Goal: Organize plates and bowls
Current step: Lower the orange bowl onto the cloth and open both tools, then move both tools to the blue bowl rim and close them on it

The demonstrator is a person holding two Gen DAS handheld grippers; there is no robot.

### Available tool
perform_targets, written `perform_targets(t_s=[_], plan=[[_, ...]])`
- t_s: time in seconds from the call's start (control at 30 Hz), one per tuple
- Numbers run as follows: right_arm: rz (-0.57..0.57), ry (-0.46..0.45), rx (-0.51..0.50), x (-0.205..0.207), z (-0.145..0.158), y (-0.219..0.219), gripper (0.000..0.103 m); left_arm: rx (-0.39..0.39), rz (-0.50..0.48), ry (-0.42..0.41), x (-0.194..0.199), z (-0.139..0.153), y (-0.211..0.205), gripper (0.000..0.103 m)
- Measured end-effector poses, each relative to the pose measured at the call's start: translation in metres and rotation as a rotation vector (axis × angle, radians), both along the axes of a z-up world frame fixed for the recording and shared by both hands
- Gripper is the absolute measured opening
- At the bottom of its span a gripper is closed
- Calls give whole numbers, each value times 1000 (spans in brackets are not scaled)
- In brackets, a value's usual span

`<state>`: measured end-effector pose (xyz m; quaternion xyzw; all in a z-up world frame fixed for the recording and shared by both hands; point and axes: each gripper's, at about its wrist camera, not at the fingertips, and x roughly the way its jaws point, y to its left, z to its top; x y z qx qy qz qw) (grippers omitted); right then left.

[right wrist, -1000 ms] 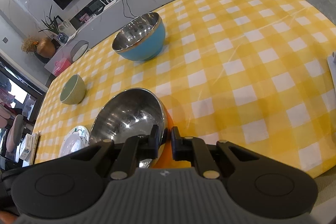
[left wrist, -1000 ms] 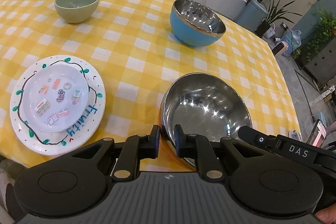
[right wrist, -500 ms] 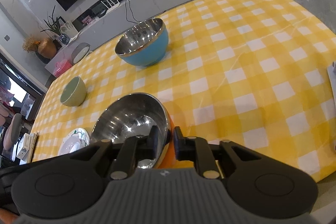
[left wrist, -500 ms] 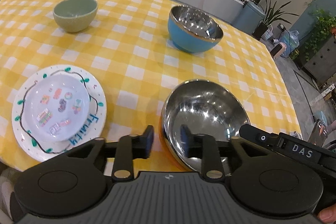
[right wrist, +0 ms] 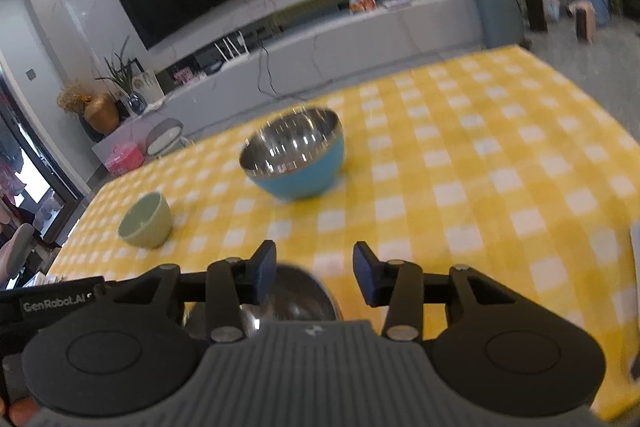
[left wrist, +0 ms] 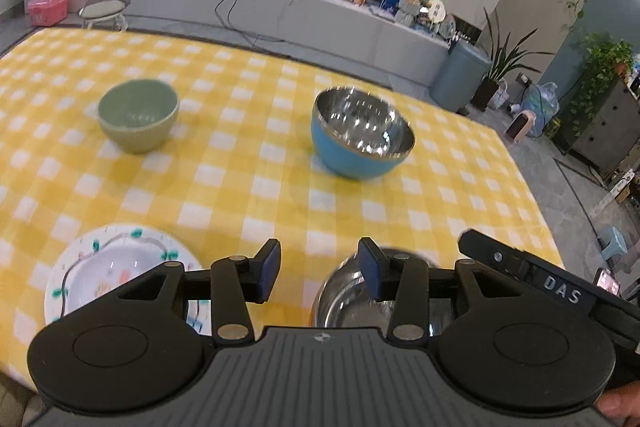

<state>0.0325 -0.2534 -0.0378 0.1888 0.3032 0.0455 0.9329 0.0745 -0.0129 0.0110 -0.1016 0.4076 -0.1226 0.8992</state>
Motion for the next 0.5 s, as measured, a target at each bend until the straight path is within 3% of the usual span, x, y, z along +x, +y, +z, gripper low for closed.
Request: perform_targets(t_s=[0.17,0.5], plan=[[24,-54,2,20,6,0,46,5,1,-41,13,2,-2,50],[14,-42,27,72,1,-7,48,-17,8,-96,44,3,-6,51]])
